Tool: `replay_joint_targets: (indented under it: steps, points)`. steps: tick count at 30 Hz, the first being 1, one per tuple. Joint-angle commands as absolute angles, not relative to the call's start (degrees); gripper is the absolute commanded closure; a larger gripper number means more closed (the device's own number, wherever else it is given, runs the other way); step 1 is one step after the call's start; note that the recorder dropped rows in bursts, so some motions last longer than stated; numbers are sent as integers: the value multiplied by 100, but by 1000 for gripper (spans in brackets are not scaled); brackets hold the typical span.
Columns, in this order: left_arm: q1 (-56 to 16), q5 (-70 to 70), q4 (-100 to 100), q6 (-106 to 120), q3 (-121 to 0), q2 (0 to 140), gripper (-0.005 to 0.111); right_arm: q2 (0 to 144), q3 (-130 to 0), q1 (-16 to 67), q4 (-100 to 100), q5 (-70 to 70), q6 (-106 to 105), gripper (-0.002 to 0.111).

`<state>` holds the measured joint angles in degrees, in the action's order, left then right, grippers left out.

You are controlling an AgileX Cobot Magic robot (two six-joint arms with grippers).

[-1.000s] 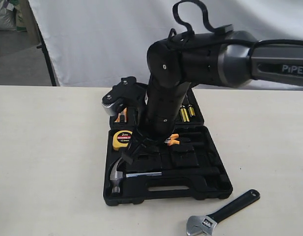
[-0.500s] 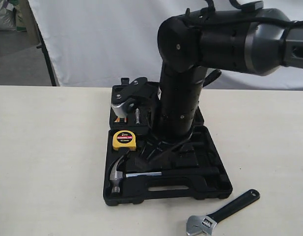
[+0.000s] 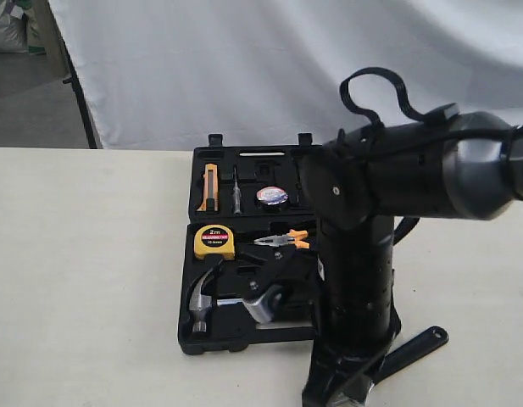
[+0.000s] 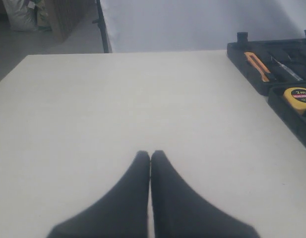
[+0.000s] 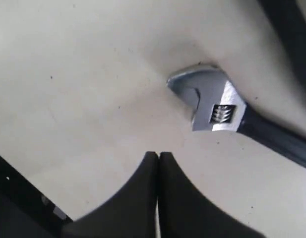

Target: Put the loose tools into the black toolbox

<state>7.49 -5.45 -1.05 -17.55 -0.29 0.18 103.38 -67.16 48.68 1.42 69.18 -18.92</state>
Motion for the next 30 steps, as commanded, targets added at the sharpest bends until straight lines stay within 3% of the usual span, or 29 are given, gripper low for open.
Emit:
replay_joint_targets:
  steps: [1, 12, 14, 17, 21, 30]
  points:
    - [894, -503, -130, -1782, -44, 0, 106, 10307, -6404, 4888, 90, 6735, -1856, 108]
    - [894, -503, -130, -1782, -44, 0, 106, 10307, -5995, 4888, -767, 6112, -1088, 106]
    - [894, -503, -130, -1782, -44, 0, 106, 10307, -5995, 4888, -808, 5870, -647, 94]
    - [894, -503, -130, -1782, -44, 0, 106, 10307, -5995, 4888, -808, 5567, -597, 66]
    - [894, -503, -130, -1782, -44, 0, 106, 10307, -5995, 4888, -762, 5610, -1018, 43]
    - [894, -503, -130, -1782, -44, 0, 106, 10307, -5995, 4888, -624, 5142, -1640, 41]
